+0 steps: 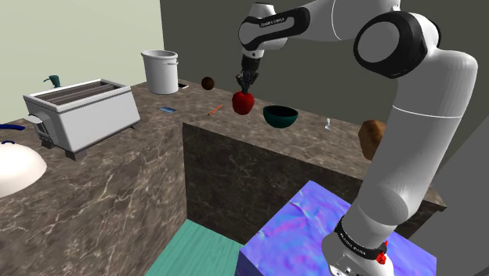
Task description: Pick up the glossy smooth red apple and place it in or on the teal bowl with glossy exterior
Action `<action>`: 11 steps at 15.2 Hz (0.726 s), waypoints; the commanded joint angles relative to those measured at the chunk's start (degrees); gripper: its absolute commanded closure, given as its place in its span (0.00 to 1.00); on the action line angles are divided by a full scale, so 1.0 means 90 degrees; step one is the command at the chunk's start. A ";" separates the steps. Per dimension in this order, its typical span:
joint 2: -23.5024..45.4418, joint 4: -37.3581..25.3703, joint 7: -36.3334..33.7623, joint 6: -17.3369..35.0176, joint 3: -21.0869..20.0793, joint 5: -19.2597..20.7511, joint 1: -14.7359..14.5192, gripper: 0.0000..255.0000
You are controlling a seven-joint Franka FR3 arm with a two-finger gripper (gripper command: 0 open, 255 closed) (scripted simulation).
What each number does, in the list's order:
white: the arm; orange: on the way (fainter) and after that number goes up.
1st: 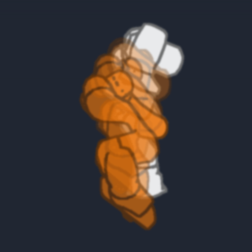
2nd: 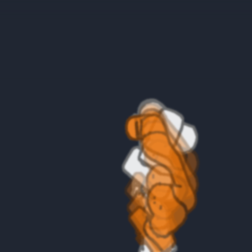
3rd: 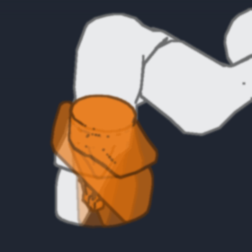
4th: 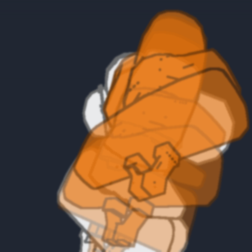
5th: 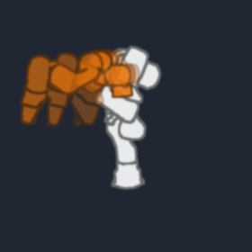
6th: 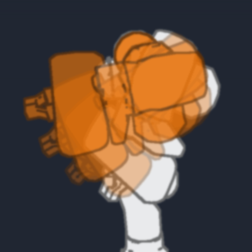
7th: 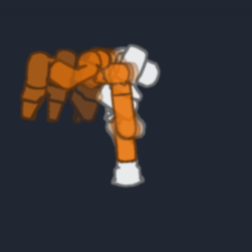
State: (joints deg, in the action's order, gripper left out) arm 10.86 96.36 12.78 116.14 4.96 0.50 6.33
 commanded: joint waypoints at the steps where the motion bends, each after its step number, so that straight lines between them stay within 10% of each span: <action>1: -0.0019 -0.0179 0.0001 -0.0199 0.0000 0.0001 -0.0001 1.00; 11: -0.0011 -0.1004 0.0017 -0.1015 0.0003 -0.0004 0.0004 1.00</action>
State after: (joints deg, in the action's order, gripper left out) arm 10.60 88.12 12.91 107.64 4.98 0.49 6.36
